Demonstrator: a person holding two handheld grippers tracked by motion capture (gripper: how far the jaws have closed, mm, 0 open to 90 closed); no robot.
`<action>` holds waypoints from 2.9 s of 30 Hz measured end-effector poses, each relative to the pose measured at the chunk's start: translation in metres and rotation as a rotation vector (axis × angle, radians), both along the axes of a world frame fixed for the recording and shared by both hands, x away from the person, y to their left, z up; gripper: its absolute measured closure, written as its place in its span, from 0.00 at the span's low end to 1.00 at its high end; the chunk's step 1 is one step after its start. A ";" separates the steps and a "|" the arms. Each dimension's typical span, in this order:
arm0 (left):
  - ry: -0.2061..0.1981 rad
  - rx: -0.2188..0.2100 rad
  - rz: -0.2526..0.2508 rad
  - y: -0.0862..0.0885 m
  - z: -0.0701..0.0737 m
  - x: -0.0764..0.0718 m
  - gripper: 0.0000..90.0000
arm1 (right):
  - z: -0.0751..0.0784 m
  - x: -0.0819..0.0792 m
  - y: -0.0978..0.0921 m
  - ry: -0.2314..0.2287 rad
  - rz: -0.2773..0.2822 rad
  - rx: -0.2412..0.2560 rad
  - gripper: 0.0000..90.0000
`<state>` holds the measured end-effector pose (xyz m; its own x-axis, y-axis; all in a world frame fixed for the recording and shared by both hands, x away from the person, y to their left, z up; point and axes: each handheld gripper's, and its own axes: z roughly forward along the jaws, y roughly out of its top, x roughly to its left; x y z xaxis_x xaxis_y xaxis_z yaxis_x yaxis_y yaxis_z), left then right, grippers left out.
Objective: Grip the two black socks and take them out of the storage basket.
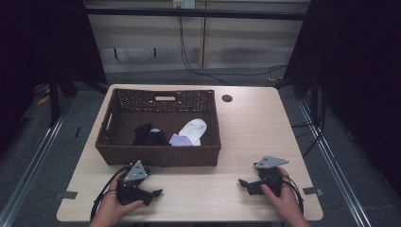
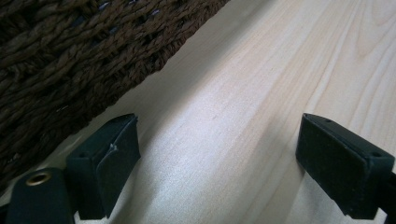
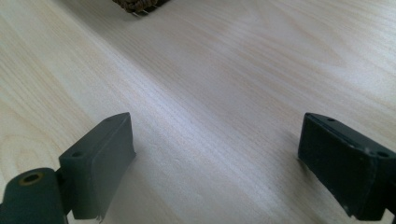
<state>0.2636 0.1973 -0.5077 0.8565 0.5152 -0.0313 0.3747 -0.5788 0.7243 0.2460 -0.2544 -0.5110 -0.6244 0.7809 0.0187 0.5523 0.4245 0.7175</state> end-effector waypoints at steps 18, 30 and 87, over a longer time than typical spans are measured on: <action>0.151 0.215 0.022 -0.006 0.033 -0.004 0.22 | 0.000 0.000 0.000 -0.001 0.001 0.000 0.11; 0.219 0.197 0.026 -0.003 0.078 0.011 0.24 | 0.000 0.000 0.000 0.002 -0.001 0.000 0.11; 0.310 0.248 0.241 0.003 0.125 0.157 0.24 | 0.000 0.000 0.000 0.002 0.000 0.001 0.11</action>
<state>0.4204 0.2004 -0.3830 0.6809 0.7229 -0.1177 0.6970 -0.5903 0.4071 0.2460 -0.2545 -0.5110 -0.6244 0.7808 0.0206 0.5536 0.4238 0.7168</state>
